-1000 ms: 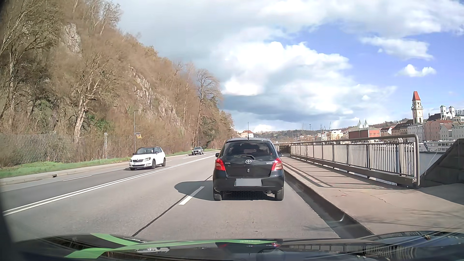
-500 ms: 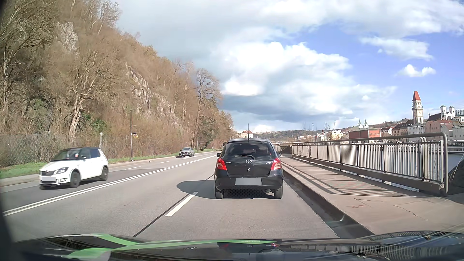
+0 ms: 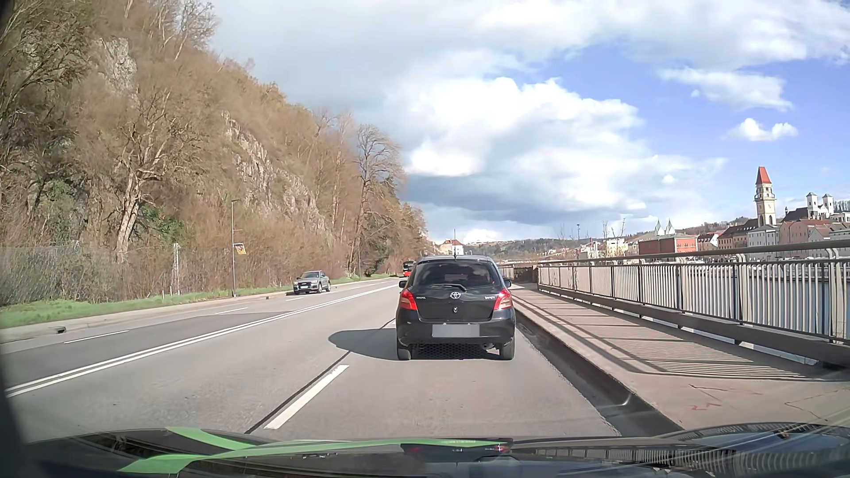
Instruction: Follow the waypoints while adhering to traffic rules and regulations
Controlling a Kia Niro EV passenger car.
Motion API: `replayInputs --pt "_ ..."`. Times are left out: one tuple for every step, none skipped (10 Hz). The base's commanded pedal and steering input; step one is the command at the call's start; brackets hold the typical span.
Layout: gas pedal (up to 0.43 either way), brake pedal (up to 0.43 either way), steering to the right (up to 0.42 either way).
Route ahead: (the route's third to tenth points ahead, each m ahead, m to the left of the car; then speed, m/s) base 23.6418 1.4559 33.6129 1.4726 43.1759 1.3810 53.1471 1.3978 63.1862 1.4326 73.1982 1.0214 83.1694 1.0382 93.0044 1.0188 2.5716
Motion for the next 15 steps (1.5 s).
replayInputs --pt "0.067 0.000 0.000" --pt "0.067 0.000 -0.001" --pt "0.067 0.000 0.000" --pt "0.079 0.000 -0.001" --pt "0.079 0.000 -0.001" --pt "0.098 0.000 0.000" --pt "0.098 0.000 -0.001" --pt "0.110 0.000 0.000" --pt "0.110 0.000 0.000" --pt "0.110 0.000 0.000" --pt "0.110 0.000 0.000" --pt "0.110 0.000 0.000" --pt "0.110 0.000 -0.001" --pt "0.110 0.000 -0.001" --pt "0.110 0.000 0.000"
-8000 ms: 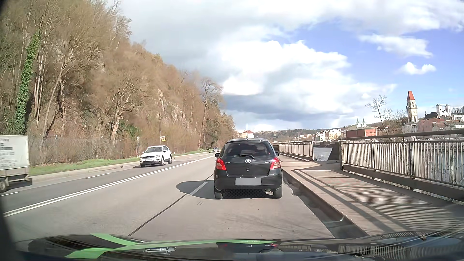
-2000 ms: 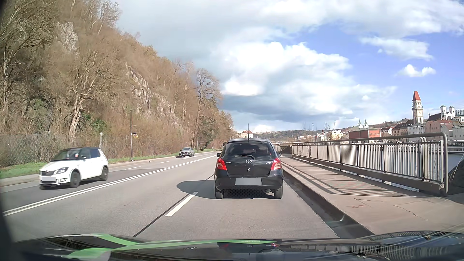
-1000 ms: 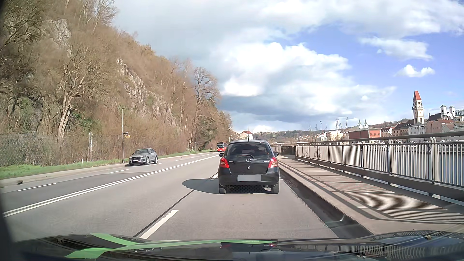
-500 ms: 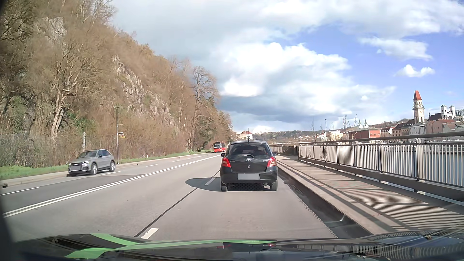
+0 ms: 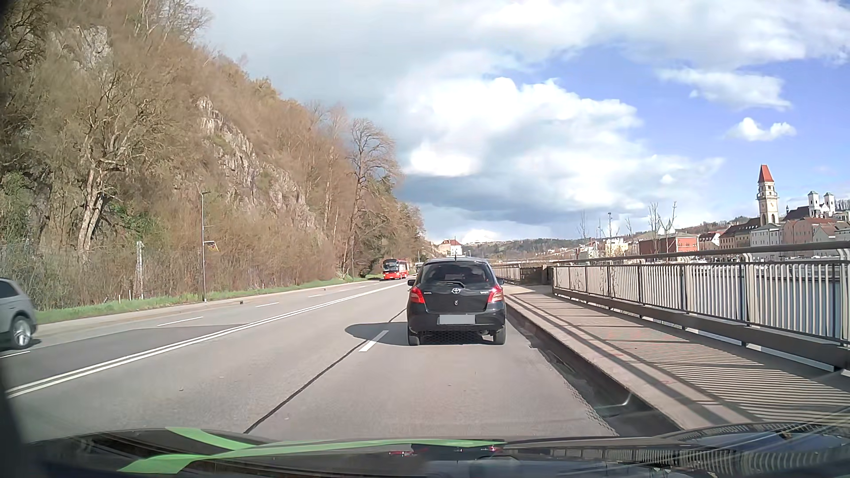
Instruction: Follow the waypoints while adhering to traffic rules and regulations
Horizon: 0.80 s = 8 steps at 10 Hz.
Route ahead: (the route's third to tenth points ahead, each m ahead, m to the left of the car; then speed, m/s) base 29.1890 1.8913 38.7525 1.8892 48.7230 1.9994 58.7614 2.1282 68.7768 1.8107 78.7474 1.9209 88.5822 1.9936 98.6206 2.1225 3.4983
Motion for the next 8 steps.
replayInputs --pt "0.110 0.000 0.000" --pt "0.110 0.000 0.000" --pt "0.110 0.000 0.000" --pt "0.118 0.000 0.000" --pt "0.118 0.000 0.000" --pt "0.118 0.000 0.000" --pt "0.118 0.000 -0.001" --pt "0.118 0.000 0.000"
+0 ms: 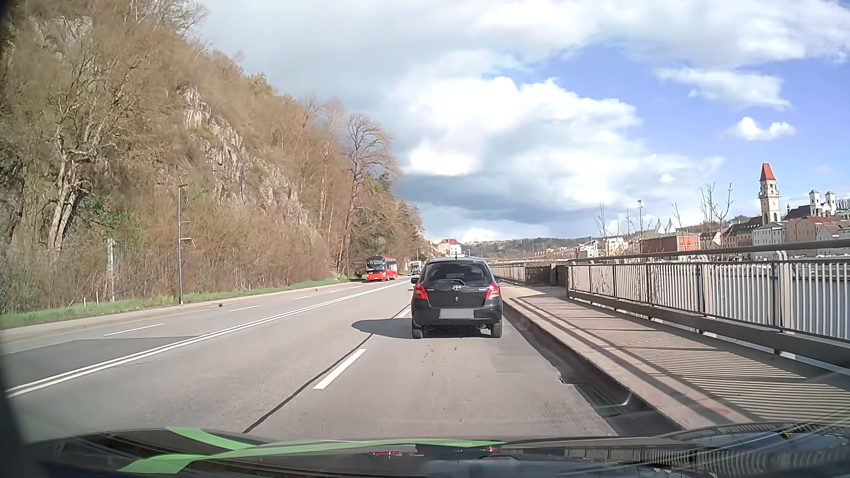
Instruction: Follow the waypoints while adhering to traffic rules and regulations
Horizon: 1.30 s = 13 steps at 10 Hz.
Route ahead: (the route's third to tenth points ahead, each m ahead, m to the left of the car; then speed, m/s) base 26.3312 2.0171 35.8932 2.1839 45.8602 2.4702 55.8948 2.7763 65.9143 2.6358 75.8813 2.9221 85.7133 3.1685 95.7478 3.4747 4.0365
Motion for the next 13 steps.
replayInputs --pt "0.118 0.000 0.000" --pt "0.130 0.000 -0.001" --pt "0.130 0.000 -0.001" --pt "0.130 0.000 0.000" --pt "0.130 0.000 0.000" --pt "0.130 0.000 0.000" --pt "0.130 0.000 0.000" --pt "0.130 0.000 -0.001" --pt "0.130 0.000 -0.001" --pt "0.130 0.000 -0.001" --pt "0.098 0.000 -0.001" --pt "0.087 0.000 -0.001" --pt "0.087 0.000 -0.002"
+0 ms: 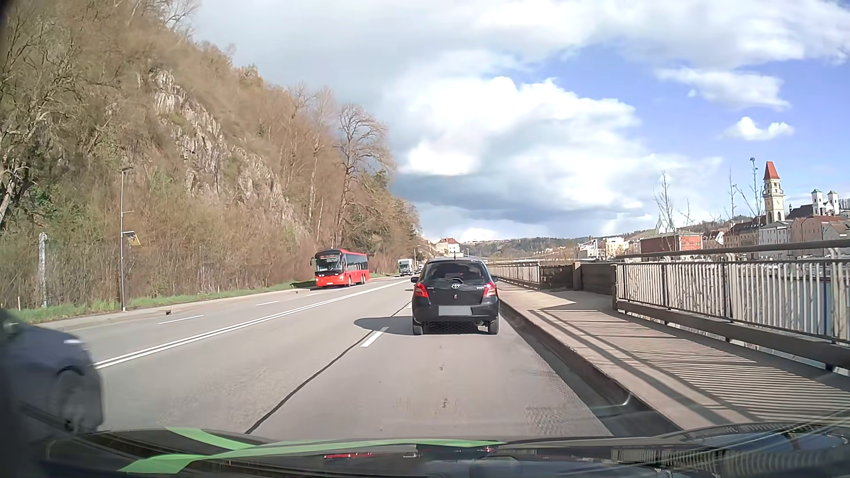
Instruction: Follow the waypoints while adhering to traffic rules and regulations
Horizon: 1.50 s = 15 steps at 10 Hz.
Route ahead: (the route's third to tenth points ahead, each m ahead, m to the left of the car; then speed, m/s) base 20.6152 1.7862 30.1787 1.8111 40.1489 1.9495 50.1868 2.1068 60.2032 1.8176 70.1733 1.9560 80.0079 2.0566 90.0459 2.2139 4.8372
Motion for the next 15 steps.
replayInputs --pt "0.087 0.000 -0.002" --pt "0.087 0.000 -0.002" --pt "0.079 0.000 -0.002" --pt "0.059 0.000 -0.002" --pt "0.000 0.000 -0.001" --pt "0.000 0.000 -0.002" --pt "0.000 0.000 -0.001" --pt "0.000 0.000 -0.002" --pt "0.000 0.000 -0.002" --pt "0.000 0.000 -0.001" --pt "0.000 0.000 -0.001" --pt "0.000 0.000 -0.001" --pt "0.000 0.000 -0.001" --pt "0.000 0.000 -0.001" --pt "0.000 0.000 -0.002"
